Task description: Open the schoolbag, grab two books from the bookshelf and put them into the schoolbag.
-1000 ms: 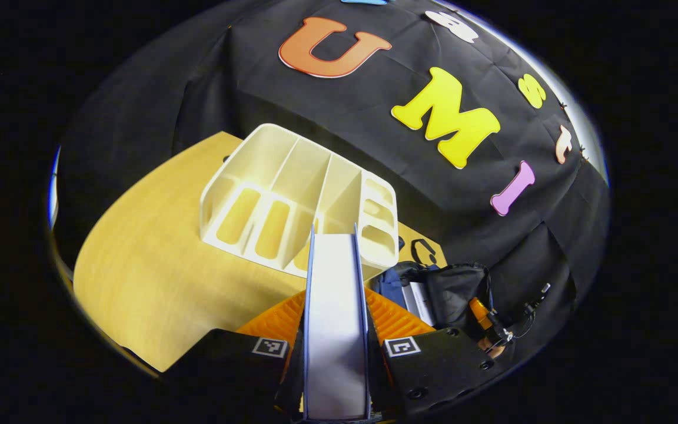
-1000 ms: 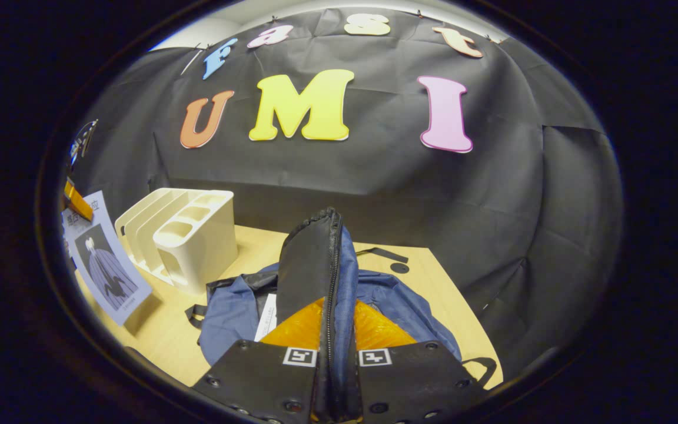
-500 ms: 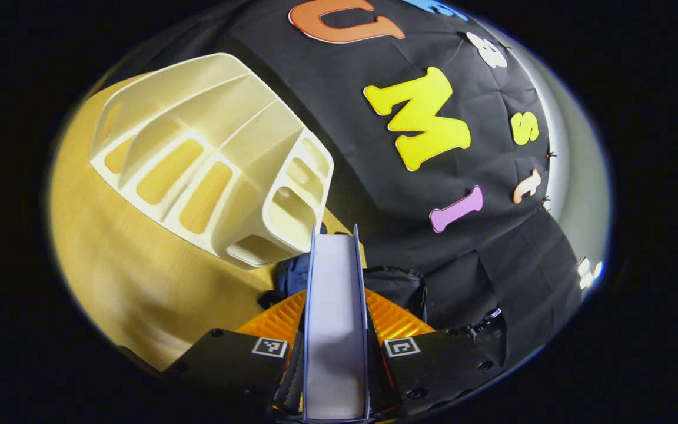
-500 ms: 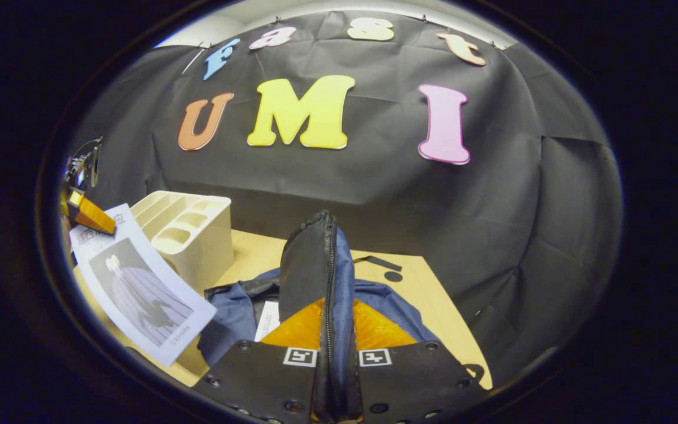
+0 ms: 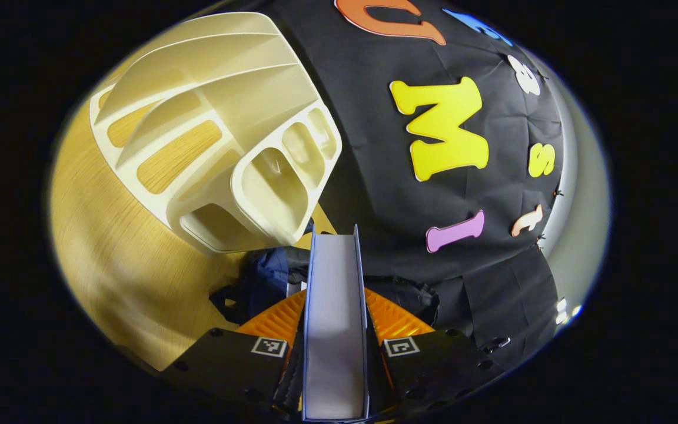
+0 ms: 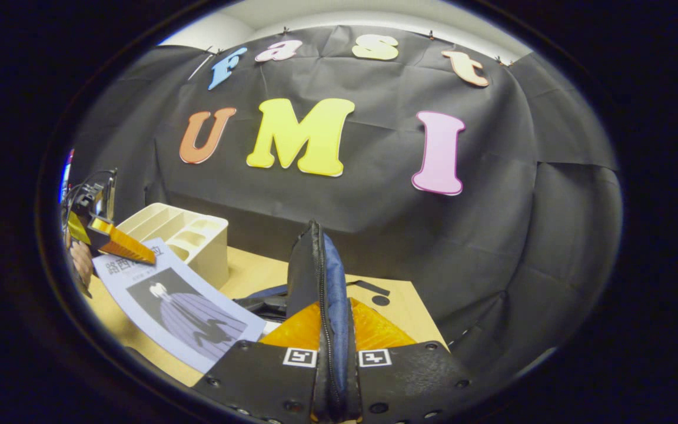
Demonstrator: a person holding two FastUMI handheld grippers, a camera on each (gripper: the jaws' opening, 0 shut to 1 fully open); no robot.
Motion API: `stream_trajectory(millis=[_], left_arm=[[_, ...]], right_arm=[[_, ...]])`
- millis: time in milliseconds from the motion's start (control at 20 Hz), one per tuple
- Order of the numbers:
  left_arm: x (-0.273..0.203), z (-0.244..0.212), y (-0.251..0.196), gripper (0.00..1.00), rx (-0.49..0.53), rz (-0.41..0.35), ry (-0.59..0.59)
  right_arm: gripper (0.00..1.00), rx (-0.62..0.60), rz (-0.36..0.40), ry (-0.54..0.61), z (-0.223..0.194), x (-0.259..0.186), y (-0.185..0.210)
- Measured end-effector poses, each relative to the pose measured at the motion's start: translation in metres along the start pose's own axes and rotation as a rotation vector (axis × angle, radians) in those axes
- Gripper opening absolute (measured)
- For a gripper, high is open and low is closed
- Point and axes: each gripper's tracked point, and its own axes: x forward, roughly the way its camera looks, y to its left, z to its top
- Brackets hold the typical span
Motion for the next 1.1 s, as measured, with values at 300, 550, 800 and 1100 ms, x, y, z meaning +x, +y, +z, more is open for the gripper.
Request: stream_trajectory(millis=[300,550,800,1100], left_arm=[[0.033,-0.016,0.016,0.46,0.085,0.070,-0.119],[0.062,-0.053,0.008,0.46,0.283,0.117,-0.099],[0.087,-0.071,-0.010,0.48,0.456,0.158,-0.157],[0.138,-0.117,-0.019,0.53,0.446,0.127,-0.115]], right_arm=[[0.11,0.038,0.023,-0.008,-0.001,0.000,-0.001],[0.11,0.057,0.033,-0.021,-0.001,-0.001,-0.004],[0.11,0.060,0.055,-0.083,0.016,-0.013,0.000],[0.13,0.042,0.088,-0.127,0.035,-0.018,0.009]])
